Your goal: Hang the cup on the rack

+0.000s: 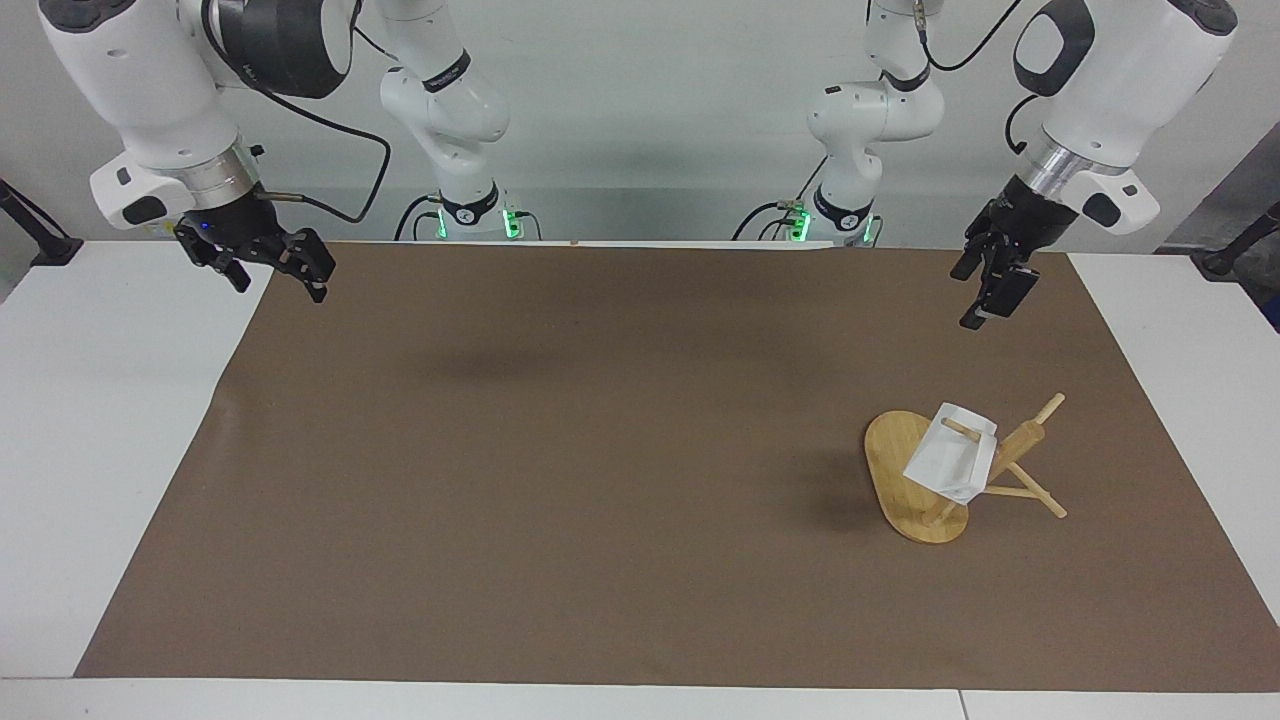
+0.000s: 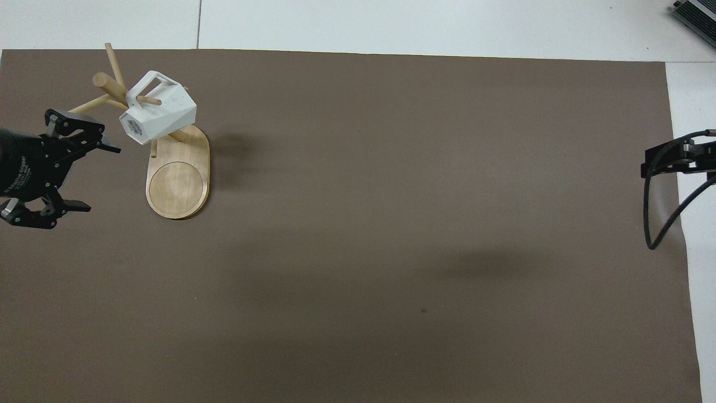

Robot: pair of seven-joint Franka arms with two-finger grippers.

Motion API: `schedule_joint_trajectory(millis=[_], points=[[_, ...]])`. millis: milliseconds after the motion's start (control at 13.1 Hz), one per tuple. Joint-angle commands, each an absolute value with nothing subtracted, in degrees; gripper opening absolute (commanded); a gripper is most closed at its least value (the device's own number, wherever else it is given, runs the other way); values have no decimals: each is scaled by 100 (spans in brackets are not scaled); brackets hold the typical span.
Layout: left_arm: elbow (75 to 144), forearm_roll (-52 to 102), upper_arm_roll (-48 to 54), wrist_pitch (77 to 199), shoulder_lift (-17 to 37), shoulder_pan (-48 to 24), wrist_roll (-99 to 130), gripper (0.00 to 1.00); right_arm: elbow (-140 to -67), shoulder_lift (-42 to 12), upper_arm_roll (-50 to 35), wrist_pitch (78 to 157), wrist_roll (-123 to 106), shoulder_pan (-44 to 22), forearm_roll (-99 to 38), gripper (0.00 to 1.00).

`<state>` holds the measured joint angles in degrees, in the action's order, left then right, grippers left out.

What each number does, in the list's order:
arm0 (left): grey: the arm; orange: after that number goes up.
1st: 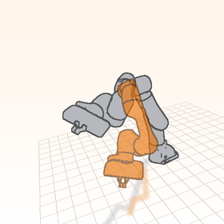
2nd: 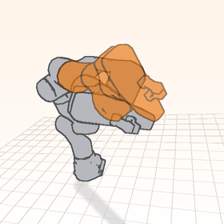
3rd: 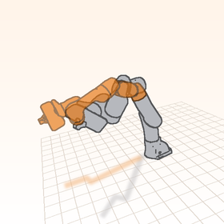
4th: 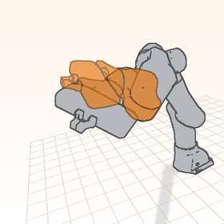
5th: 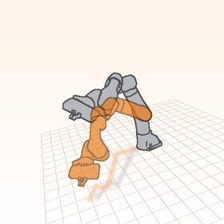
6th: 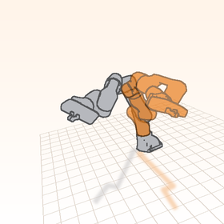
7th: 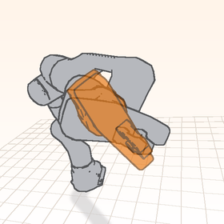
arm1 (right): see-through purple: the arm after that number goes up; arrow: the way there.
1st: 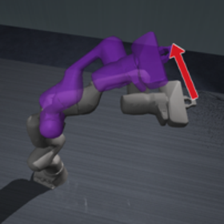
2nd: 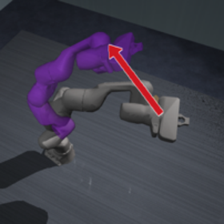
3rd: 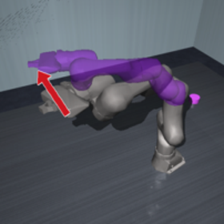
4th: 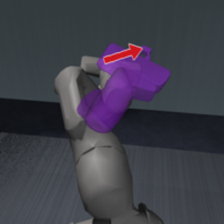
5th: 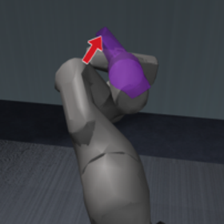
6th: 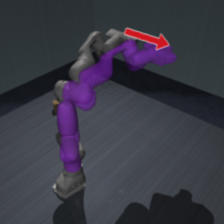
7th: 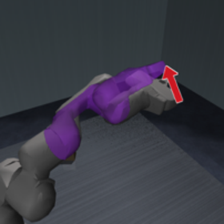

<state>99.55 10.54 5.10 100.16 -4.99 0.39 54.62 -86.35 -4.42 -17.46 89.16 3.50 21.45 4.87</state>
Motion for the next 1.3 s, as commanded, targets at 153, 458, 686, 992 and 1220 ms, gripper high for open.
schedule_joint_trajectory(millis=[153, 458, 686, 992, 1220], points=[[9502, 364, 510, 9545, -378, 27, 2774, 100, -8833, -290, -1775, 9062, 404, 2215, 378, 100], [9107, 229, 475, 9388, -290, 88, 1033, 100, -8833, -290, -1775, 9062, 404, 2215, 378, 100], [8921, 229, 431, 9080, -290, 280, 21, 100, -8833, -290, -1775, 9062, 404, 2215, 378, 100], [8623, 211, 439, 8860, -176, 211, -773, 100, -8833, -290, -1775, 9062, 404, 2215, 378, 100], [8316, -70, 422, 8369, -141, -182, -966, 100, -8833, -290, -1775, 9062, 404, 2215, 378, 100]])
